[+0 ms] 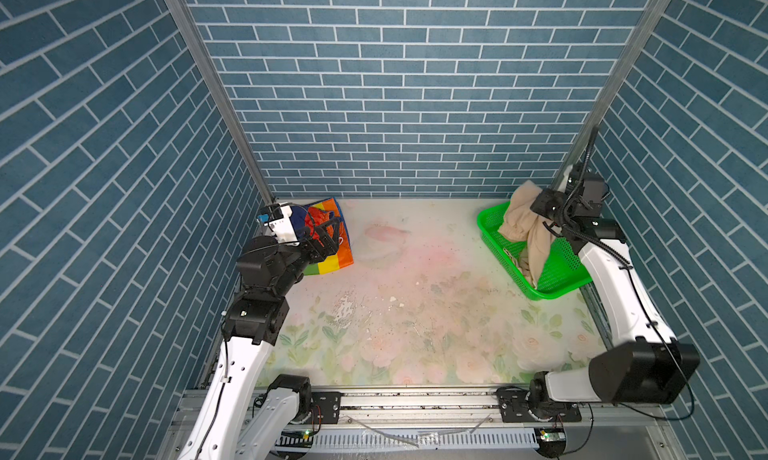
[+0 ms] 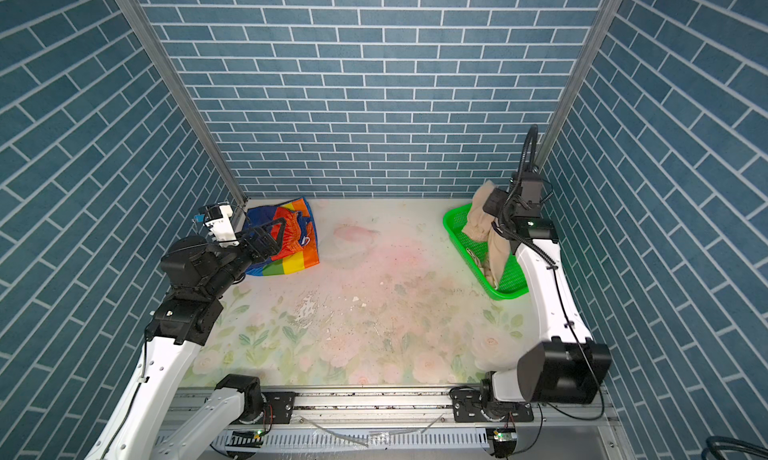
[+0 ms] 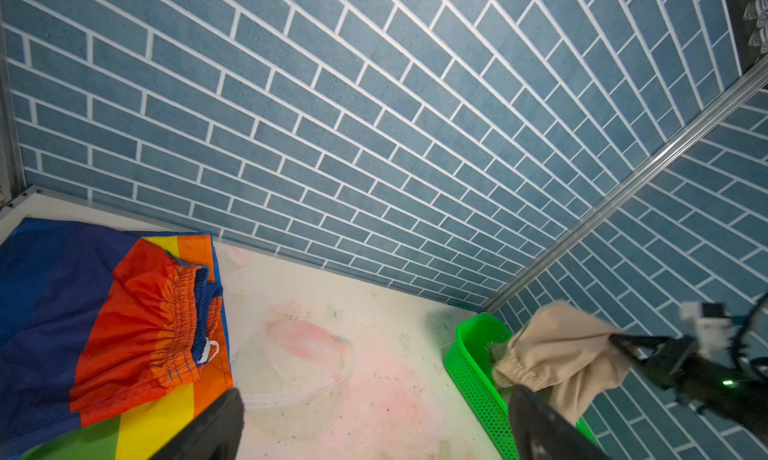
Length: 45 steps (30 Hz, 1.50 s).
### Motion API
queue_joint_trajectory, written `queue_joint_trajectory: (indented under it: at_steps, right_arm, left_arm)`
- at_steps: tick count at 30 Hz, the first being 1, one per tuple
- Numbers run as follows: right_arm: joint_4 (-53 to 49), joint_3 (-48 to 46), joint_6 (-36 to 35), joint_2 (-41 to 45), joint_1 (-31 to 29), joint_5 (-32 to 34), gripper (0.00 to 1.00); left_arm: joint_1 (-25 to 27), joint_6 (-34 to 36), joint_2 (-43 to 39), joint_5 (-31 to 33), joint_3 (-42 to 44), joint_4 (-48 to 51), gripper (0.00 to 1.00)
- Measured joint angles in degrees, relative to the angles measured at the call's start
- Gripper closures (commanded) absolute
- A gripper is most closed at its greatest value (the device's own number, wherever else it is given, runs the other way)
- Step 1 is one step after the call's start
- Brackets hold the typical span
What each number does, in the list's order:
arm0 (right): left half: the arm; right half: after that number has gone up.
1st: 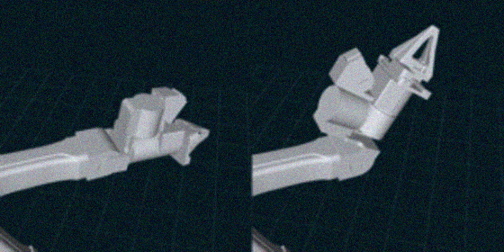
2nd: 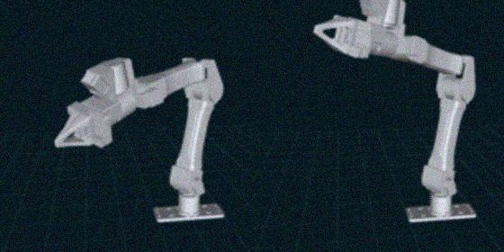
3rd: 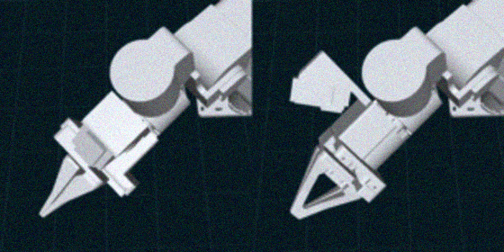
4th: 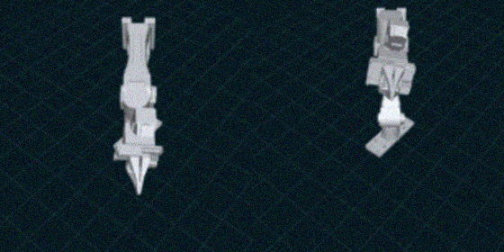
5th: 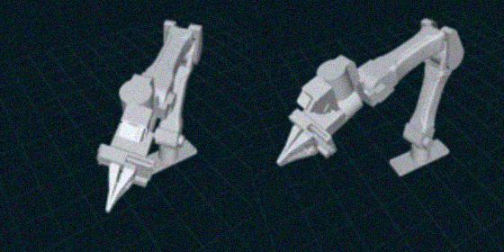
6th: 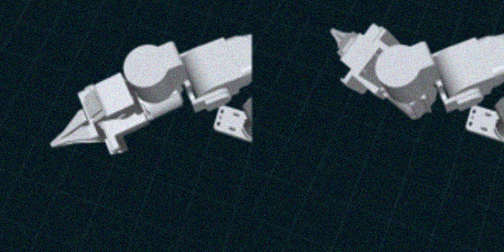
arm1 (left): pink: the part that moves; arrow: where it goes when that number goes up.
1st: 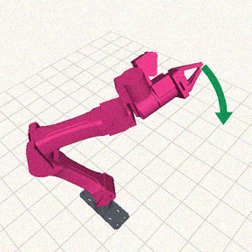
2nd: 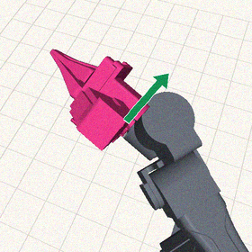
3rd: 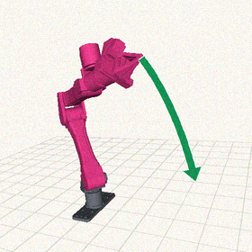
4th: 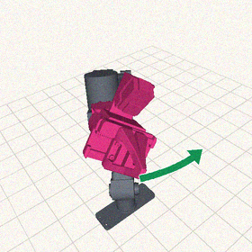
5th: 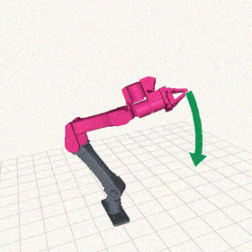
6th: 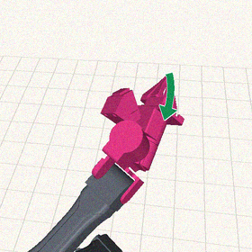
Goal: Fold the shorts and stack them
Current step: 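Grasp the beige trousers in the basket with the right gripper and lift them, then pull the beige trousers onto the table with the right gripper while left releases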
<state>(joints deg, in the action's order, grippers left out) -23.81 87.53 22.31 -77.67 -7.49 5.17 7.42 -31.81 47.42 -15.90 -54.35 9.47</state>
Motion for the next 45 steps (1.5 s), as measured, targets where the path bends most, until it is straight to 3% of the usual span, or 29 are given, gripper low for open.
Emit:
queue_joint_trajectory:
  at_steps: [2, 5, 13, 19, 28, 30, 33, 37, 40, 45]
  right_arm:
    - [2.1, 3.2, -3.4, 3.1, -7.1, 1.0, 1.00]
    - [4.7, 6.6, -5.9, 6.7, -14.5, -2.9, 1.00]
    - [12.4, 7.2, 0.3, 7.0, -16.3, -23.6, 1.00]
    - [13.2, 1.0, 5.2, 6.2, -17.1, -29.6, 1.00]
    - [12.0, -7.6, 10.5, -3.8, -17.1, -26.1, 1.00]
    - [11.6, -5.8, 10.4, -9.3, -17.1, -25.4, 0.90]
    - [6.8, 5.7, 10.0, -23.0, -17.1, -23.3, 0.82]
    - [3.2, 13.1, 9.1, -34.3, -17.1, -18.8, 0.57]
    - [-0.1, 12.3, 7.6, -34.6, -17.1, -14.3, 0.43]
    - [0.3, 3.4, 3.1, -24.2, -17.7, -7.4, 0.38]
  left_arm:
    - [0.0, -0.3, 1.6, -1.2, 0.0, -0.3, 0.00]
    - [0.0, -1.0, 4.3, -3.0, 0.0, -0.3, 0.01]
    - [0.0, -2.0, 5.8, -5.2, 0.0, 0.0, 0.00]
    - [0.0, -2.0, 5.5, -5.7, 0.0, 0.1, 0.00]
    - [0.0, -2.9, 7.3, -8.0, 0.1, -0.2, 0.02]
    - [0.0, -3.6, 8.2, -8.4, 0.6, -0.9, 0.04]
    - [0.0, -4.9, 10.3, -10.2, 1.5, -2.2, 0.07]
    - [0.3, -6.3, 13.8, -13.4, 3.6, -3.9, 0.10]
    - [1.6, -6.4, 16.0, -14.6, 6.2, -4.2, 0.09]
    - [6.5, -6.2, 22.1, -14.8, 7.4, -4.7, 0.09]
